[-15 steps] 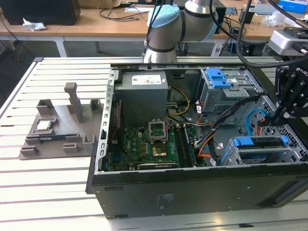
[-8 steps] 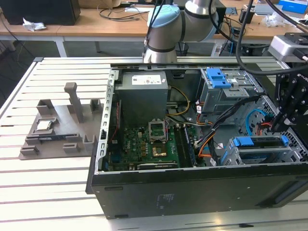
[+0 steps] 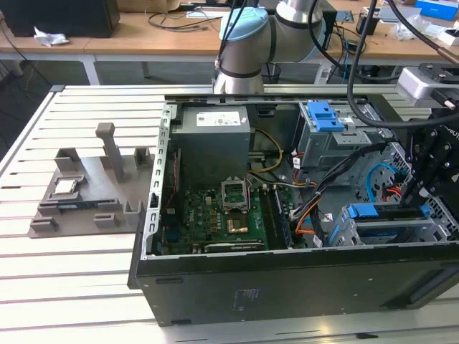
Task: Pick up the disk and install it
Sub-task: 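Insert the first disk wire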
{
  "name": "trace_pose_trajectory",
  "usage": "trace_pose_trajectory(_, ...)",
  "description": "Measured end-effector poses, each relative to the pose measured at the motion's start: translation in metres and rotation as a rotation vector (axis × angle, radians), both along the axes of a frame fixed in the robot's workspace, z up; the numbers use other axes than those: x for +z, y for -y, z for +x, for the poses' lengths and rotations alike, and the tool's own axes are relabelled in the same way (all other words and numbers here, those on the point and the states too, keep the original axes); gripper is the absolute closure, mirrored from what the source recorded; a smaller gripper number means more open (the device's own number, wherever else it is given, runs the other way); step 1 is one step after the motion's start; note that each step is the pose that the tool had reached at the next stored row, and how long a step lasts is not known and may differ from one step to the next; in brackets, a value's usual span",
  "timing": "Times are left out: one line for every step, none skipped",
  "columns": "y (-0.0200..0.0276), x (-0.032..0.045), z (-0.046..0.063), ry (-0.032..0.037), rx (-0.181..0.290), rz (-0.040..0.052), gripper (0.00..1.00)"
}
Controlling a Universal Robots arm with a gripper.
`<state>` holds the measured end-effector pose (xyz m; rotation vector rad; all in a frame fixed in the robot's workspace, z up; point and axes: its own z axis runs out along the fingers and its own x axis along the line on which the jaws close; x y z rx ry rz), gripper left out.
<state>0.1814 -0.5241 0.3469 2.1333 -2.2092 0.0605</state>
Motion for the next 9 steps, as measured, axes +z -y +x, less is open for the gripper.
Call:
trace_pose_trajectory(-0.0001, -0.0005, -0.0006, 0.0000, 0.000, 0.0001, 0.83)
trace_pose_trajectory(-0.0001, -0.0008, -0.0010, 0.0000, 0.000, 0.0000, 0.83)
trace_pose_trajectory(-0.0006, -0.0012, -0.0014, 0.0000, 0.000, -0.0001, 0.83)
trace_pose_trajectory(-0.0012, -0.0017, -0.0017, 0.0000, 0.000, -0.0001, 0.83)
trace_pose_trajectory(-0.0017, -0.0019, -0.0018, 0.0000, 0.000, -0.0002, 0.83)
trace_pose_trajectory(-0.0020, -0.0023, -0.0019, 0.0000, 0.000, -0.0001, 0.83)
trace_pose_trajectory(-0.0025, -0.0028, -0.0020, 0.0000, 0.000, 0.0000, 0.83)
trace_pose_trajectory(-0.0031, -0.0031, -0.0020, 0.0000, 0.000, -0.0001, 0.83)
trace_pose_trajectory(-0.0034, -0.0034, -0.0021, 0.0000, 0.000, 0.0000, 0.83)
